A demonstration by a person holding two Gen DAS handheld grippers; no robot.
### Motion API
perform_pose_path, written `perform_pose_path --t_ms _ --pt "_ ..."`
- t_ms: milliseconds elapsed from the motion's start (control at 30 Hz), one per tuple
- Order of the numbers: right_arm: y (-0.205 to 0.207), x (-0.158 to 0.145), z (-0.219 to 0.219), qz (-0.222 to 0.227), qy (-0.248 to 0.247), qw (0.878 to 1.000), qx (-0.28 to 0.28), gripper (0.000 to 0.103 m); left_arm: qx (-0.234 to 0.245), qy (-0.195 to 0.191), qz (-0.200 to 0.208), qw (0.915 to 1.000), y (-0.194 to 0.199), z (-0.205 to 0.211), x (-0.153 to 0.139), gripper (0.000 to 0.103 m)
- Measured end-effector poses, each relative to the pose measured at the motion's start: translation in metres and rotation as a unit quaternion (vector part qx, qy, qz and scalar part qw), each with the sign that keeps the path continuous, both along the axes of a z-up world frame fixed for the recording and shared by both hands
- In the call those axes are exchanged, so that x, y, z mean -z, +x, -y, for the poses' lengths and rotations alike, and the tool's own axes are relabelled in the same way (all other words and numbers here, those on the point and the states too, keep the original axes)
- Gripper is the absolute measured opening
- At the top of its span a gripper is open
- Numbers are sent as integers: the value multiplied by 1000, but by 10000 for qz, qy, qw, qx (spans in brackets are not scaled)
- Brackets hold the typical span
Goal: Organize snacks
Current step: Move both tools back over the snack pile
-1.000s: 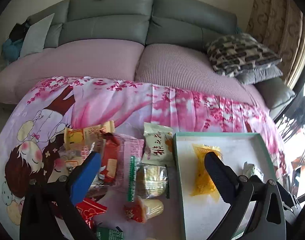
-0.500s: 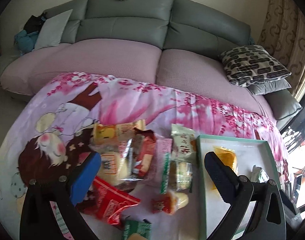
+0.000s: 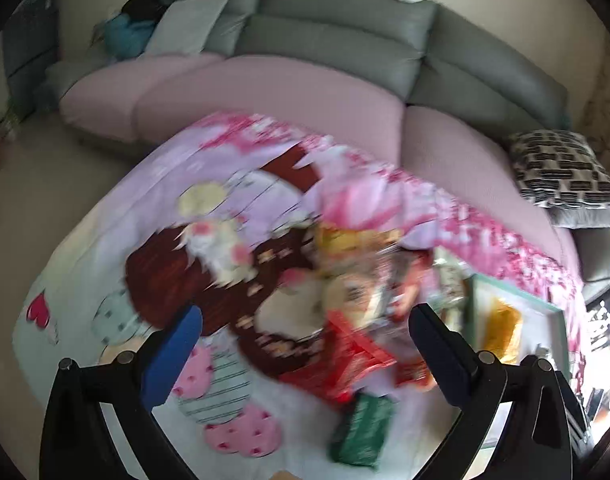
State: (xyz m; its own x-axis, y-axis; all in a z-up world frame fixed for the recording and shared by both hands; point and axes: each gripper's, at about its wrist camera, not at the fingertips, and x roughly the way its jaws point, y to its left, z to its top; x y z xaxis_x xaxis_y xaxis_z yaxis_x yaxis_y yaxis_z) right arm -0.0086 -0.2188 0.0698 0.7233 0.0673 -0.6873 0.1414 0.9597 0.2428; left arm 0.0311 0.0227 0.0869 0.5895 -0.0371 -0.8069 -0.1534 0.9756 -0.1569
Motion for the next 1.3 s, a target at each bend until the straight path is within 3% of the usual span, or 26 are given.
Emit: perform_pose_path --t_ms 167,333,500,667,1033,1200,1300 --pt "5 16 -27 -333 451 9975 -425 103 -338 -65 -130 9993 -3 -28 15 103" --pt "10 38 -41 -848 782 9916 -589 103 -336 -151 -348 9987 -6 -37 34 103" --pt "5 45 -56 -980 436 9929 -522 103 -37 -64 -587 9982 -6 -29 46 103" --pt "-2 51 -74 -1124 228 9895 -879 103 320 135 -961 9948 -4 -15 57 103" --pt "3 78 -104 -1526 -193 9792 -1321 102 622 14 -1192 9909 4 -7 70 103" --pt "7 86 -101 -1596 -207 9780 -1328 96 891 13 -1245 9882 10 7 76 103" --pt "12 92 -100 -1667 -196 9766 -1346 94 1043 -177 -1319 9856 16 13 81 103"
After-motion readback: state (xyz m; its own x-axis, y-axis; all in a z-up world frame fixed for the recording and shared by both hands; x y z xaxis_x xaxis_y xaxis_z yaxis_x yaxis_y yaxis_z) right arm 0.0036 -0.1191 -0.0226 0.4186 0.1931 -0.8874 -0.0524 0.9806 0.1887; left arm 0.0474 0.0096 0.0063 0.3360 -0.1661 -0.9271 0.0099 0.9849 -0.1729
